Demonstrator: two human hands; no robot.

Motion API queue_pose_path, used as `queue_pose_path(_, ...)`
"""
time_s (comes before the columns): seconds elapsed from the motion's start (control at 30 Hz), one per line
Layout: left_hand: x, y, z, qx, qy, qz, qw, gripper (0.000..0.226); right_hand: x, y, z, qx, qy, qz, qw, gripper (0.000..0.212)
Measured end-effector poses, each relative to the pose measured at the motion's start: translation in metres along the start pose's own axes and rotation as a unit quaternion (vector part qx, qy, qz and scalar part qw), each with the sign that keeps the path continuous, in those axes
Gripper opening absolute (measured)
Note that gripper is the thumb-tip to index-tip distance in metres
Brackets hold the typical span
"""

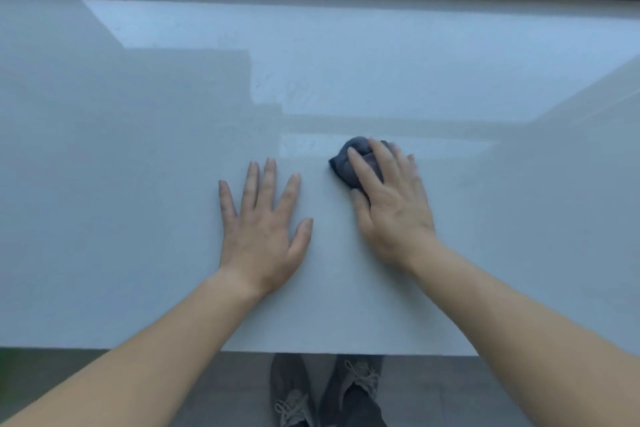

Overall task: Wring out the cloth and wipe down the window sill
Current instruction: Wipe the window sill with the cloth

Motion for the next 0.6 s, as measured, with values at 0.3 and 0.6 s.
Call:
queue_pose_path(0.3,-0.004,0.014,-0.002,0.025,0.006,0.025,0.999,0.070,0.043,-0.028,0.017,0.076,0.160,0.013,0.984,0.057)
queue_pose_path(0.6,-0.006,0.009,-0.002,0.033,0.011,-0.022,0.999,0.067,-0.001,0.004,-0.095,-0.041,-0.076,-0.035,0.996,0.057)
Point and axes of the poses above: each hand's wrist, its own z-axis towards the middle knuckle, its own y-axis out of the palm, x = y × z, the point moved 1 cm from there along z, towards the middle knuckle, and after that the axes turned 8 degrees about z, right-handed, at the moved point
